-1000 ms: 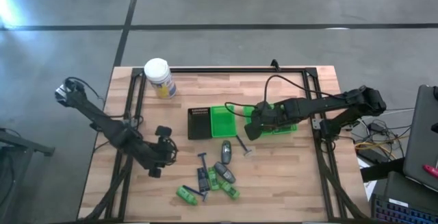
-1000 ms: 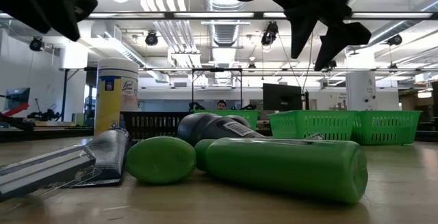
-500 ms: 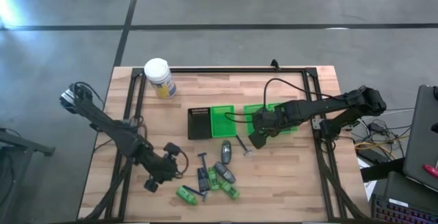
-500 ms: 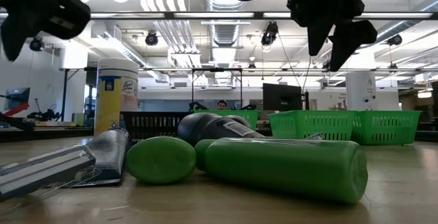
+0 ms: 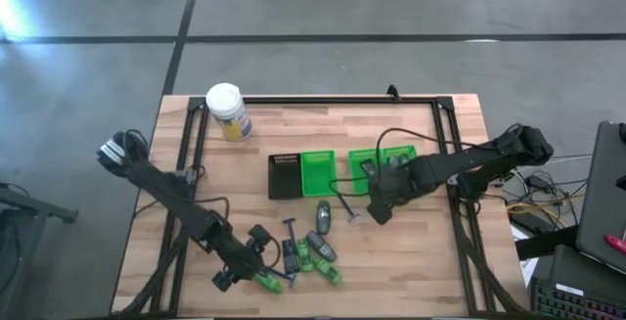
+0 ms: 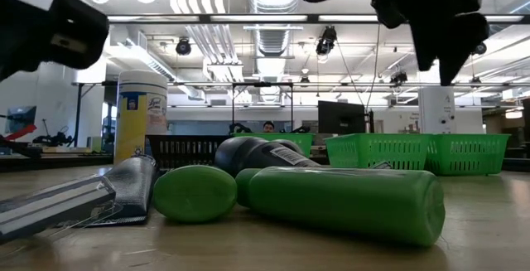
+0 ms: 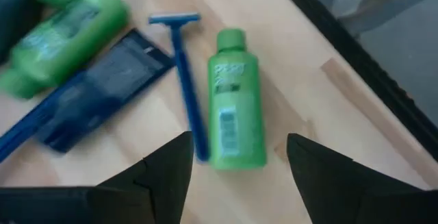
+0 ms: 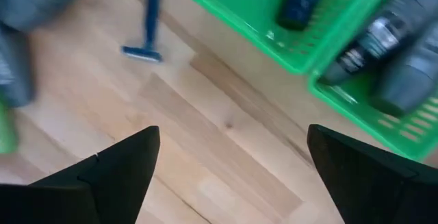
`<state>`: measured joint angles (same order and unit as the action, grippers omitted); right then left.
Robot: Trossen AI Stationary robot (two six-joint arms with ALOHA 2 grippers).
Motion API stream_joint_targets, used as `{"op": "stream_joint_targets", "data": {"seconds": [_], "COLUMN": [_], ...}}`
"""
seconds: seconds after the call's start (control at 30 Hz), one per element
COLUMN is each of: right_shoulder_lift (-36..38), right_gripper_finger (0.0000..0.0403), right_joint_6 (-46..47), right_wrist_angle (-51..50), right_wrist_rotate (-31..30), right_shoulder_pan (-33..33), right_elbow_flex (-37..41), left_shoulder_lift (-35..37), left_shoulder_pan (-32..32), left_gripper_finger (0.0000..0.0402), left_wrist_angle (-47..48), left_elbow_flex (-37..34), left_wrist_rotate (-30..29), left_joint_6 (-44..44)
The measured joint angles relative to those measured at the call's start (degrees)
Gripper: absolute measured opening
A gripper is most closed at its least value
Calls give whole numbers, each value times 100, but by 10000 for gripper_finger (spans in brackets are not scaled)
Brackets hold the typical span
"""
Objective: Pick & Place Travel size toiletries
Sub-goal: Put the green shampoo into the black bin
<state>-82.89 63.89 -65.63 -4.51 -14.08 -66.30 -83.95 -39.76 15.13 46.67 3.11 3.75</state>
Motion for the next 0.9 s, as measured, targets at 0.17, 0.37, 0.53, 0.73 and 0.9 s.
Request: {"op": "stream_joint_targets", "data": {"seconds": [0.17,0.37,0.53,0.73,0.9], "right_shoulder_lift": [10,16,17,24,24], "right_gripper_finger": [368,368,368,368,368], "right_joint_6": [-165,-503,-695,-657,-690], "right_wrist_angle": [-317,-321,-320,-312,-308], "right_wrist_rotate": [-22,-221,-316,-319,-321], "right_shoulder_pan": [-209,-377,-405,-407,-406], "right_elbow_flex": [0,0,0,7,9], "left_shoulder_lift": [-507,-1042,-1468,-1839,-1949], "left_shoulder_pan": [-61,-25,-52,-47,-49], "left_gripper_finger": [241,241,241,241,241], "left_wrist_angle": [93,525,552,813,1126], "left_elbow_flex": [420,1044,1355,1582,1598], "left_wrist_rotate": [26,-429,-57,-177,-128], "left_joint_6": [-88,-80,124,109,249]}}
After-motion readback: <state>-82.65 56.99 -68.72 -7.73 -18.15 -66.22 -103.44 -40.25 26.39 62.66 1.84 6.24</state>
